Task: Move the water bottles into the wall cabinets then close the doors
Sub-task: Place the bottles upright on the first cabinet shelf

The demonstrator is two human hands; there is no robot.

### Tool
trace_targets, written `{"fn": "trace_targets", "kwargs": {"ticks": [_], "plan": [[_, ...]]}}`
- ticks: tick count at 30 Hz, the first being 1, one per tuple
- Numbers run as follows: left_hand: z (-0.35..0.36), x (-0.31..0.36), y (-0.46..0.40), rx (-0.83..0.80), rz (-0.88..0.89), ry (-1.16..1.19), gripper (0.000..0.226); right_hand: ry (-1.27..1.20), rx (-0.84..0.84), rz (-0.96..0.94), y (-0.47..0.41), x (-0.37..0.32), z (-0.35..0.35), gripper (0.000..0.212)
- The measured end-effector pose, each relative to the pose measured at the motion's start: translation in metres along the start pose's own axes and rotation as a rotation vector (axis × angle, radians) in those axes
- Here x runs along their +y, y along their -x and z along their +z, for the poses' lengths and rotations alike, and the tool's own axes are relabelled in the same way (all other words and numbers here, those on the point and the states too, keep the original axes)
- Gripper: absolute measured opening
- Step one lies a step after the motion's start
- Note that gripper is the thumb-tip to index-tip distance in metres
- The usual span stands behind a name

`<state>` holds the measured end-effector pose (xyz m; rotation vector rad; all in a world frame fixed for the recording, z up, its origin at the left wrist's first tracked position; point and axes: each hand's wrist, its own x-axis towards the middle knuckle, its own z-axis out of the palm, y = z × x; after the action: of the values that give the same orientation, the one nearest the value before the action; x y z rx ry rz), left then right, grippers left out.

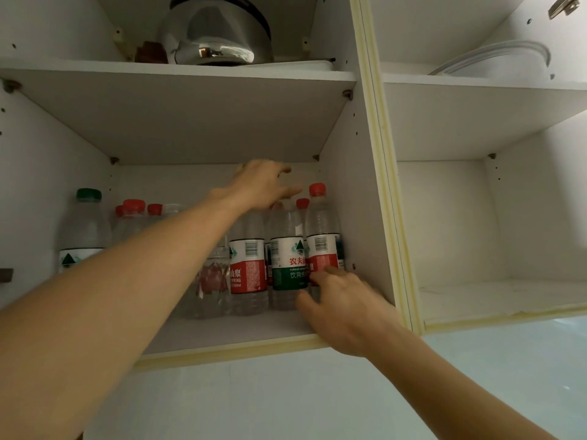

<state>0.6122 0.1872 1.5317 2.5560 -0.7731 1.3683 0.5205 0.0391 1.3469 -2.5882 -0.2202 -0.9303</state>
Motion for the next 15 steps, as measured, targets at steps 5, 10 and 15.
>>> {"fn": "trace_targets", "kwargs": {"ticks": [5, 10, 15], "plan": [[-0.018, -0.034, 0.055, -0.173, 0.061, -0.109, 0.125, 0.004, -0.011, 0.007, -0.002, 0.000, 0.001, 0.063], [0.026, -0.064, 0.104, -0.207, 0.102, -0.365, 0.146, -0.069, -0.047, 0.042, -0.022, 0.000, 0.001, 0.104], [0.051, -0.068, 0.112, -0.126, 0.083, -0.388, 0.144, 0.254, 0.011, -0.094, -0.053, -0.010, -0.013, 0.125]]}}
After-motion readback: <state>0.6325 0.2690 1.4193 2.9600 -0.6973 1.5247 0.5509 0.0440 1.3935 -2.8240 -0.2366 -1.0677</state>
